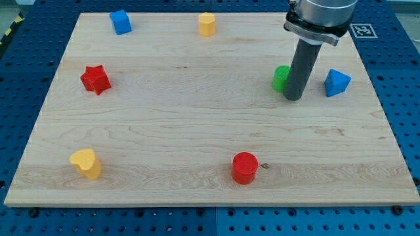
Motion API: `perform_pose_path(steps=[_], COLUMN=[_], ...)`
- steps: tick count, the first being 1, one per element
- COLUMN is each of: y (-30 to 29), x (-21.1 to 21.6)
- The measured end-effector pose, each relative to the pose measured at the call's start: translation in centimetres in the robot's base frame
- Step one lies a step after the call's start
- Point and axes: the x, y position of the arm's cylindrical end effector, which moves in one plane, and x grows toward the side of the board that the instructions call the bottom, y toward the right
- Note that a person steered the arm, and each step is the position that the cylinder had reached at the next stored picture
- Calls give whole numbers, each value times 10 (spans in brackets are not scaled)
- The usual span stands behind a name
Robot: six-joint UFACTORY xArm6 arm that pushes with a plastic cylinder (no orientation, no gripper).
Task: Move green circle towards blue triangle
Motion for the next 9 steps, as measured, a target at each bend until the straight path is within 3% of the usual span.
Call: perform_pose_path(steps=[1,4,8,9], y=[-39,-76,-60,-48], x=[-10,-37,-49,-32])
